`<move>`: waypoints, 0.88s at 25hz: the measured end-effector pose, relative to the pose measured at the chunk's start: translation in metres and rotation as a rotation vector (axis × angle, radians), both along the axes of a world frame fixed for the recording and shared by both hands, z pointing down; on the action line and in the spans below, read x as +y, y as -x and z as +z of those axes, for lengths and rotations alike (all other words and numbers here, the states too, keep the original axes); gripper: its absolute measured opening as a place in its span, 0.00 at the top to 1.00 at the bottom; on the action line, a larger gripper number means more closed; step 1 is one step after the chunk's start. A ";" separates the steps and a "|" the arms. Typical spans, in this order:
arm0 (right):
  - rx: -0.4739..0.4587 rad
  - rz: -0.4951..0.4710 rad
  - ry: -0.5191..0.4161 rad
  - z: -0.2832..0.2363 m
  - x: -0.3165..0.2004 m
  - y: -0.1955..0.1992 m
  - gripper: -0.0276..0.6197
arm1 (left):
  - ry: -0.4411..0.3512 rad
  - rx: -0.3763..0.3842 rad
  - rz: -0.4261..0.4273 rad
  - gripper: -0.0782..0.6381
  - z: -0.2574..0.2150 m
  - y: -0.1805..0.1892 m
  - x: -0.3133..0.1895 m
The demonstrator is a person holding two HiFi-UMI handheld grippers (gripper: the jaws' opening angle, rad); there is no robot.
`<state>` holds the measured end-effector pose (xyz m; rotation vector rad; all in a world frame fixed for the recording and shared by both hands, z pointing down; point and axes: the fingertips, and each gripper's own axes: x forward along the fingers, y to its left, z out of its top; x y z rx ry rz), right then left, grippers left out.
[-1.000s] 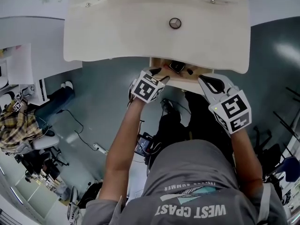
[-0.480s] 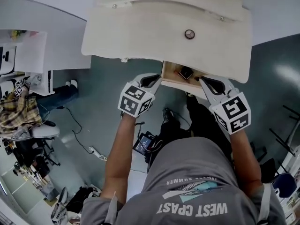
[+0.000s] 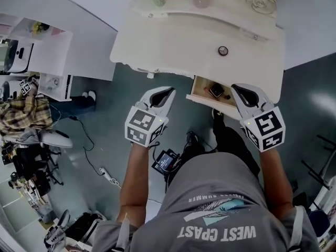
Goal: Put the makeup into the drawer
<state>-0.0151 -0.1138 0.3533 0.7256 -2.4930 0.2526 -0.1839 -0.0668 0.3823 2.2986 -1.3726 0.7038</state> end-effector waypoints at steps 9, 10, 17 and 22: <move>0.000 -0.058 -0.118 -0.049 0.027 0.004 0.96 | -0.138 0.012 -0.037 0.89 -0.071 0.008 0.034; -0.004 -0.056 -0.124 -0.053 0.030 0.003 0.96 | -0.156 0.009 -0.036 0.89 -0.079 0.007 0.037; -0.017 -0.058 -0.172 -0.080 0.051 -0.001 0.96 | -0.258 -0.007 -0.040 0.89 -0.122 0.008 0.064; -0.028 -0.063 -0.194 -0.098 0.065 -0.001 0.96 | -0.285 -0.010 -0.049 0.89 -0.136 0.010 0.083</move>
